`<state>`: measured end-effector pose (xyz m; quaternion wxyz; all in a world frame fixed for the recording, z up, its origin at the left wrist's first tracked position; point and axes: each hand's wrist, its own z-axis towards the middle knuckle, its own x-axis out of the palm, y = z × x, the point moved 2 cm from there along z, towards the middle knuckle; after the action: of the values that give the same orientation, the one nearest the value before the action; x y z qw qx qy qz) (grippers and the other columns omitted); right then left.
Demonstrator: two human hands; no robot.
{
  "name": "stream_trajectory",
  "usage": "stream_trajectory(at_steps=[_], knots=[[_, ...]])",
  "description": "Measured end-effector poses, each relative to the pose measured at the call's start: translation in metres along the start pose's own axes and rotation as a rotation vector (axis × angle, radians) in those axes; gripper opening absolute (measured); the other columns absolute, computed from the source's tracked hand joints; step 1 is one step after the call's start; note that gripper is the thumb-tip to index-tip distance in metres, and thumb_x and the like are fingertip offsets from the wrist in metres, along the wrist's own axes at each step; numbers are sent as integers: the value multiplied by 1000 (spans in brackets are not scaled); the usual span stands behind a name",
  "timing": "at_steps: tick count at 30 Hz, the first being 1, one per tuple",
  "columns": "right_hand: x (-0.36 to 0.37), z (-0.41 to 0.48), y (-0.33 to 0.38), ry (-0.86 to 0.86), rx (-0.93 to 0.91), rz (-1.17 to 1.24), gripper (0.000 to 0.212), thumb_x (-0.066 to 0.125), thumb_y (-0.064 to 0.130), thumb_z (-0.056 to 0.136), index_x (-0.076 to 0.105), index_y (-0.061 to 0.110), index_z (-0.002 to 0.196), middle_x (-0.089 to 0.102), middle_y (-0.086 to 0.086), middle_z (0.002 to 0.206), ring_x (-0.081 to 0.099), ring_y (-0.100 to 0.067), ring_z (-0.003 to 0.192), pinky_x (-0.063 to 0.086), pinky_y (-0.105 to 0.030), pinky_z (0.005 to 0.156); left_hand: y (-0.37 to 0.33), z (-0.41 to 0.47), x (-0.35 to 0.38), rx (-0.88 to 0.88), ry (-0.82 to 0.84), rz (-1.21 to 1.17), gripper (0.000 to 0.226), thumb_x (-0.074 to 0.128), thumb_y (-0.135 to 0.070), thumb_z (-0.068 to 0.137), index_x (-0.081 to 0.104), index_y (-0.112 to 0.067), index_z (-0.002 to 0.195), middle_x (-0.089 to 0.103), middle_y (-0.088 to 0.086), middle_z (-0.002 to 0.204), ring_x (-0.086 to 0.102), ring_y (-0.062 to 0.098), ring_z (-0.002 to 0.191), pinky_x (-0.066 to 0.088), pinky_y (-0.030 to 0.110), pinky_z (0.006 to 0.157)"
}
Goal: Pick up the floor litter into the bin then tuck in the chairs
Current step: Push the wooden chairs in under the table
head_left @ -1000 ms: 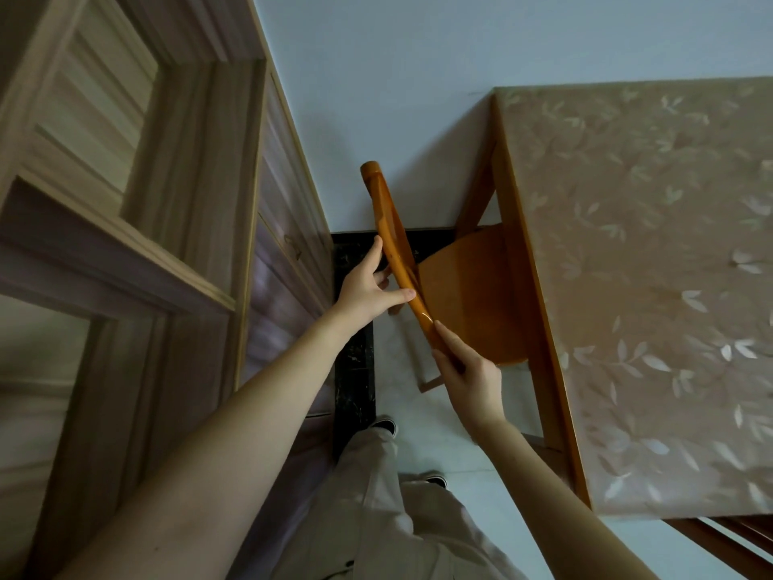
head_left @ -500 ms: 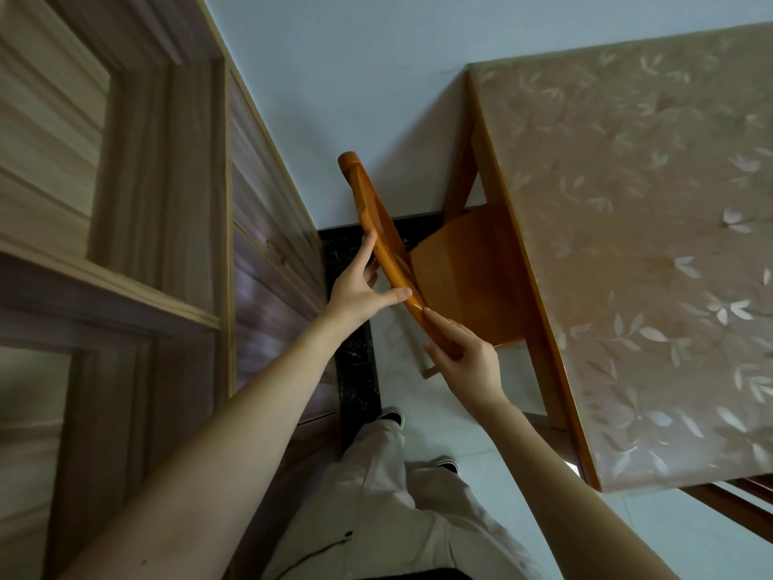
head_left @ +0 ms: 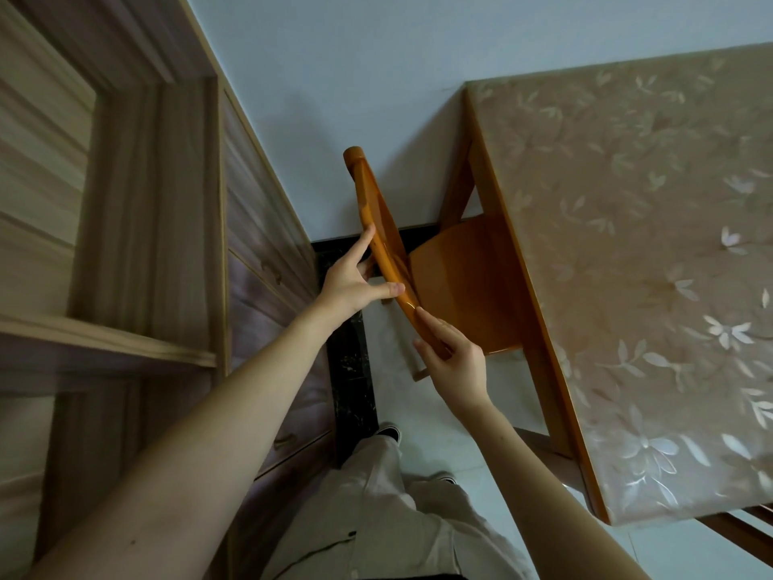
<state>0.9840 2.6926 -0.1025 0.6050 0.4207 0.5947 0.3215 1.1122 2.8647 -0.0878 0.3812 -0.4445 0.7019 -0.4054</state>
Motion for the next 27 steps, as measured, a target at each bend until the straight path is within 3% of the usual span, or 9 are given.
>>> stream_trajectory(at_steps=[11, 15, 18, 27], knots=[[11, 28, 9, -49, 15, 28, 45, 69, 19, 90, 59, 30, 132, 64, 11, 129, 60, -1, 114, 50, -22, 97, -8, 38, -17, 6, 60, 52, 115, 90, -35, 60, 18, -45, 148, 28, -2, 157, 31, 22, 141, 33, 49, 113], [15, 37, 10, -50, 14, 33, 45, 69, 20, 90, 59, 28, 133, 63, 9, 131, 61, -4, 116, 51, -26, 98, -12, 48, -22, 9, 57, 68, 114, 90, -31, 62, 17, -43, 149, 26, 0, 157, 30, 23, 142, 32, 48, 113], [18, 46, 12, -58, 18, 34, 45, 69, 20, 90, 59, 27, 134, 63, 10, 131, 60, -3, 117, 49, -22, 99, -16, 58, -25, 4, 73, 78, 116, 91, -36, 59, 17, -46, 148, 28, 1, 157, 30, 23, 142, 33, 49, 113], [16, 76, 15, -60, 55, 18, 49, 71, 19, 89, 58, 27, 136, 65, 17, 121, 65, 2, 98, 51, -12, 83, -37, 84, -27, 16, 101, 125, 113, 88, -27, 66, 15, -40, 150, 29, 2, 156, 31, 24, 142, 33, 49, 113]])
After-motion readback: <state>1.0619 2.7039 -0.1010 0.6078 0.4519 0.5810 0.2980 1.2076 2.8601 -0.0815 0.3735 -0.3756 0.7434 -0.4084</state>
